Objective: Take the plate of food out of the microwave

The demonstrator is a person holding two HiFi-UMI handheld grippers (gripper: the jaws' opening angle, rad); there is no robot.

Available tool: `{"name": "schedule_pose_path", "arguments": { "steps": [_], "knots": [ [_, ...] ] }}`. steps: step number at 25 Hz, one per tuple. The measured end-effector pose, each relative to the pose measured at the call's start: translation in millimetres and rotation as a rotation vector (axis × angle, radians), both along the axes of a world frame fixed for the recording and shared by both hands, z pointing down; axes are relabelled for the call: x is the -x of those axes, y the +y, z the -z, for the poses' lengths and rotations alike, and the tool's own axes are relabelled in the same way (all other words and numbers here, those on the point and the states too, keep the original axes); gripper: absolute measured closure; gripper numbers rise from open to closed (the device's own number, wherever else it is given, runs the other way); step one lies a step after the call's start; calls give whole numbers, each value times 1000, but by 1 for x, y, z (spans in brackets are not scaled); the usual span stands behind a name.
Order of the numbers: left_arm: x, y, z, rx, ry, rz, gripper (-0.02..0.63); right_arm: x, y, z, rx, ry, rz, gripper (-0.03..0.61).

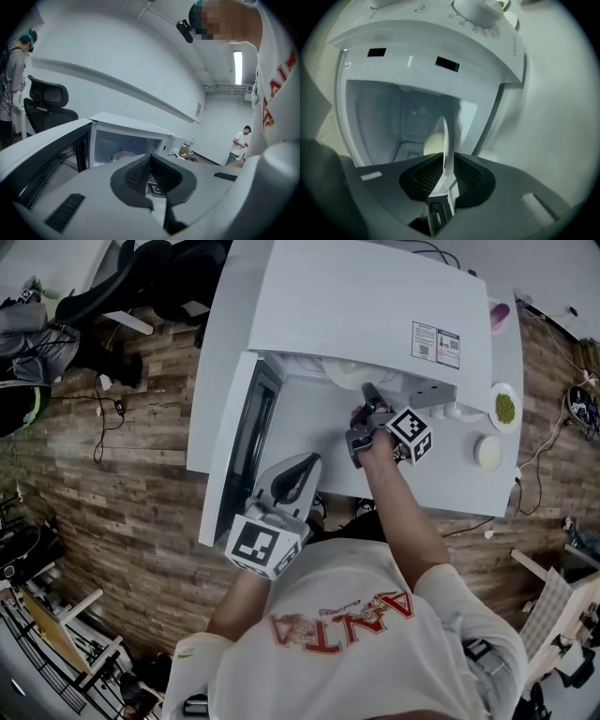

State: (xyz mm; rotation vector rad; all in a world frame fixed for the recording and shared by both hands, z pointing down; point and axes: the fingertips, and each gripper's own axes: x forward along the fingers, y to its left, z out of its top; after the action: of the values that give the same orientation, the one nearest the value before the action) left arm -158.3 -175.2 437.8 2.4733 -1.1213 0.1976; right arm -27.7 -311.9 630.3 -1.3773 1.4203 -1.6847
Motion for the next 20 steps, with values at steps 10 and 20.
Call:
{"name": "schedule_pose_path", "arguments": {
  "steps": [10,20],
  "knots": [
    [3,4,1,-5,4,7,604,2,-3,1,-16,-94,-25,561],
    [-10,6,11,-23,6,-36,604,-10,23,25,-100,-122,-19,563]
  ]
}}
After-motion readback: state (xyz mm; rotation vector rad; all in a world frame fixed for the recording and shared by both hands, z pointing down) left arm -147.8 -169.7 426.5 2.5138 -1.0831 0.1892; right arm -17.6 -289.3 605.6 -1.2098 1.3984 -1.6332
